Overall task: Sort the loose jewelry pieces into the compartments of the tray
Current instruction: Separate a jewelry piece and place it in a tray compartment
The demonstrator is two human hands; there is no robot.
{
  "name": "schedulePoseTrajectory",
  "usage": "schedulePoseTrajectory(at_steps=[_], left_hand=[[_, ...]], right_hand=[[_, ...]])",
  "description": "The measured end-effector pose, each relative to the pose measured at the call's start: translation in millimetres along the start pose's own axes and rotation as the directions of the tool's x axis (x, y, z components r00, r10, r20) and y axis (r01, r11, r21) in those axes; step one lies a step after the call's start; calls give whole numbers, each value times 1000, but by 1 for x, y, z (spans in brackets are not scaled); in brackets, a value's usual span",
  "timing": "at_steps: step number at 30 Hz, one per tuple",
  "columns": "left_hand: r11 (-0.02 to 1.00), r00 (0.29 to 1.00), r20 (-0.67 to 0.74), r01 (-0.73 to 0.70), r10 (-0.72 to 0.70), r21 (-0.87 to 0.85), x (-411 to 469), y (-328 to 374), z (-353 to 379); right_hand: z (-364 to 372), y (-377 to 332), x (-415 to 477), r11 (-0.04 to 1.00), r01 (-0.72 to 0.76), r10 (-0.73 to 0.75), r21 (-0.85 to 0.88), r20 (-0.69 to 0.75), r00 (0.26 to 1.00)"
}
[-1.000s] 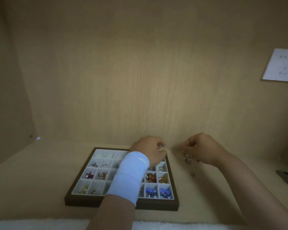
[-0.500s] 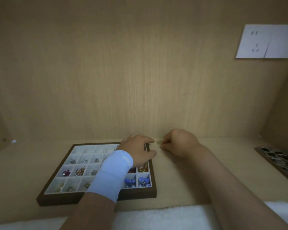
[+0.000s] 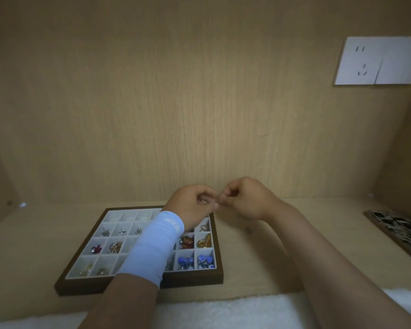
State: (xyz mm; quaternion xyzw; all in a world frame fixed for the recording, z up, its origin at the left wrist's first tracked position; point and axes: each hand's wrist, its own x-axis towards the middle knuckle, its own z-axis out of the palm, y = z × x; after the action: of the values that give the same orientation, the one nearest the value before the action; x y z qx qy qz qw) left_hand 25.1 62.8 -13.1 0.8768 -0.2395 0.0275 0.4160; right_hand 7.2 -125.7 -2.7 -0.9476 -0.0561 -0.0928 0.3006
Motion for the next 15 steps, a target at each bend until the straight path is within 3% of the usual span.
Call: schedulePoseTrajectory(at_steps=[5,10,15], left_hand=[[996,998,-49,41,-45,-81,1,-2,-13],[993,989,99,110,-105,-46,-1,-3,-33],[986,979,126,155,-162,65,-3,-9,-48]], right_hand=[[4,-10,2,976,49,-55,213,26,998],[8,-20,2,969,52,-71,241,72,995],[10,-31,-3,996,43,-59,80,207,976]])
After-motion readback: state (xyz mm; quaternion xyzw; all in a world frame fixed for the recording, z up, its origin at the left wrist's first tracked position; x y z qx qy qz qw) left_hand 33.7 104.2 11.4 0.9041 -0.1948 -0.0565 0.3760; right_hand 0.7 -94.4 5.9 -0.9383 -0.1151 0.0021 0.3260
